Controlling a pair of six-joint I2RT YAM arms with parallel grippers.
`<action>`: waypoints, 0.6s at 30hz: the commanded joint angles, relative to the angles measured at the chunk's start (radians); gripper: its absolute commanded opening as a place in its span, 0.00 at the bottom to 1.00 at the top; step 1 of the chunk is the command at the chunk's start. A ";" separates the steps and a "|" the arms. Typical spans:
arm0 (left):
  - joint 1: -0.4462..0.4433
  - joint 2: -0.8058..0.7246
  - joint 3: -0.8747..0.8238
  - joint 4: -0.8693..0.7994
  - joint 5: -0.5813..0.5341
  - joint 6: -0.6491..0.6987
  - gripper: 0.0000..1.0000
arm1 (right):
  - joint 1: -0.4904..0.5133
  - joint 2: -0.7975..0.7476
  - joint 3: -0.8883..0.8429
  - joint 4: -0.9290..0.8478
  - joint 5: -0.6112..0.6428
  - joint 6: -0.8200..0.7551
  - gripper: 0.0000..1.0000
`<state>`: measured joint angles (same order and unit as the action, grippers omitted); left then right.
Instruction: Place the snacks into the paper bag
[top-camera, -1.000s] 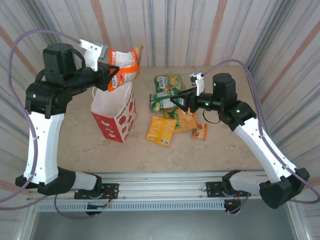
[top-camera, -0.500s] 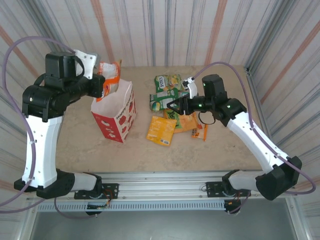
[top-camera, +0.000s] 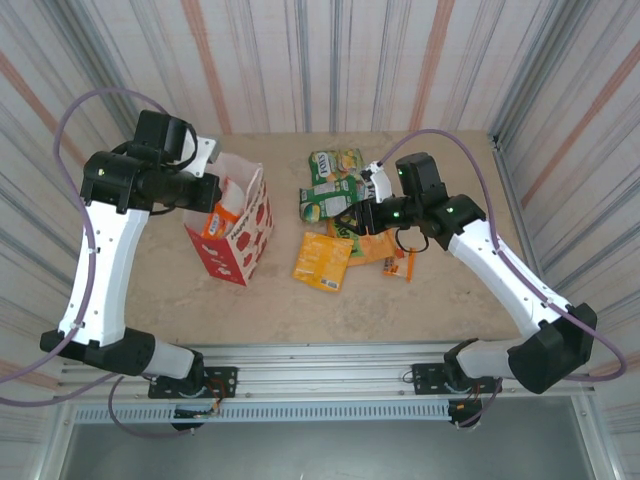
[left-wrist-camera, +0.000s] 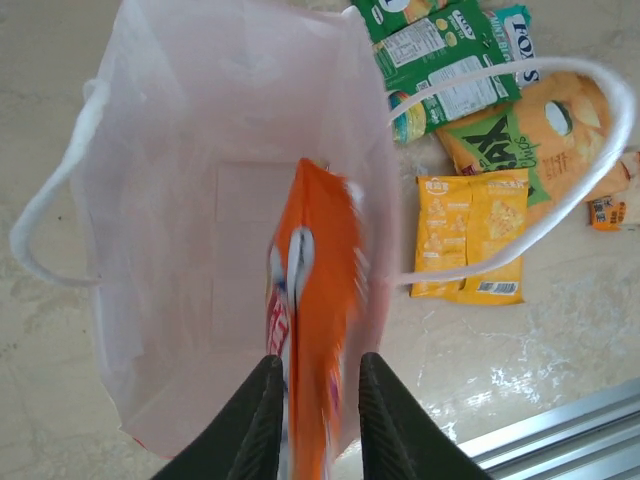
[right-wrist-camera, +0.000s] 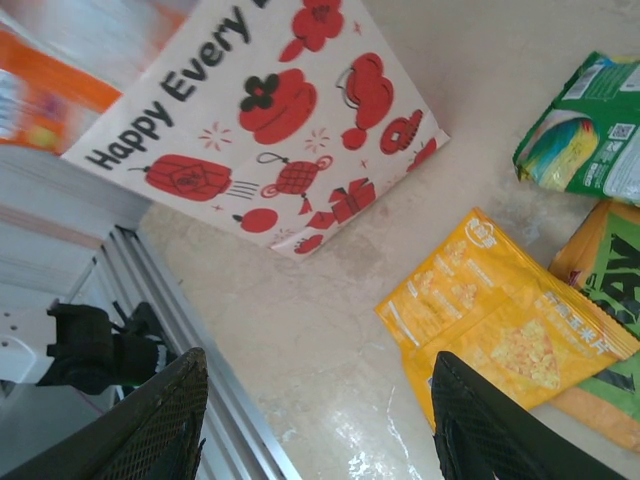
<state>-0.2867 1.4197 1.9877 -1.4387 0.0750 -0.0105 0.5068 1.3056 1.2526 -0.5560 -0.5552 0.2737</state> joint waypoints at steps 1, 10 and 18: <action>0.009 0.010 0.043 0.007 0.013 0.003 0.32 | 0.009 0.012 -0.002 -0.039 0.030 0.037 0.61; 0.008 -0.016 0.070 0.081 0.156 0.001 0.53 | -0.003 0.032 -0.005 -0.128 0.125 0.104 0.62; 0.008 -0.087 -0.003 0.235 0.328 -0.021 0.57 | -0.089 0.017 -0.107 -0.212 0.163 0.206 0.62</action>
<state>-0.2867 1.3773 2.0083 -1.2774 0.3004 -0.0189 0.4385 1.3296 1.1858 -0.6930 -0.4294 0.4175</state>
